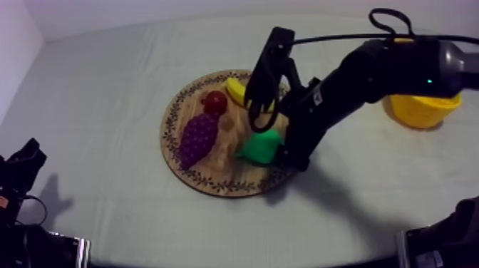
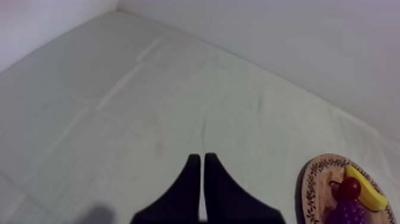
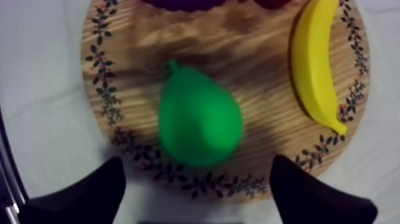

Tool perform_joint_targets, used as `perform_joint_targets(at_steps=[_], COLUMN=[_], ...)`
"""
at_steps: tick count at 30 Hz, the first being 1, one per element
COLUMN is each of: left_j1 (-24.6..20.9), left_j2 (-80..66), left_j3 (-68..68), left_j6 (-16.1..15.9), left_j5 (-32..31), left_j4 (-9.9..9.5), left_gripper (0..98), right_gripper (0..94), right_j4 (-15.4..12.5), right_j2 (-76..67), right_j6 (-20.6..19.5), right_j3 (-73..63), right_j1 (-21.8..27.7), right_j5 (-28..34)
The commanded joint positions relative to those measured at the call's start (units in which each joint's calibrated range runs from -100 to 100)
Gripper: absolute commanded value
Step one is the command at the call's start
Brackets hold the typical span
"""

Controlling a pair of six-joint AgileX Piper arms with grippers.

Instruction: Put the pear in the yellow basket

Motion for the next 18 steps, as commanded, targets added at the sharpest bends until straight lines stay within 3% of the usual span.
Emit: perform_joint_targets(at_steps=[1,18], left_j1=[-0.02,-0.02], left_j2=[0.02,0.02], left_j3=[0.02,0.02], left_j6=[0.03,0.01], left_j5=[0.05,0.05], left_j4=[0.00,0.00], left_gripper=[0.1,0.1], right_gripper=[81.9,77.7], right_j4=[0.34,-1.95], right_j2=[2.55,13.35], right_j6=[0.14,5.49], right_j3=[-1.69,-9.48], right_j1=[0.48,1.76], right_j5=[-0.29,1.13])
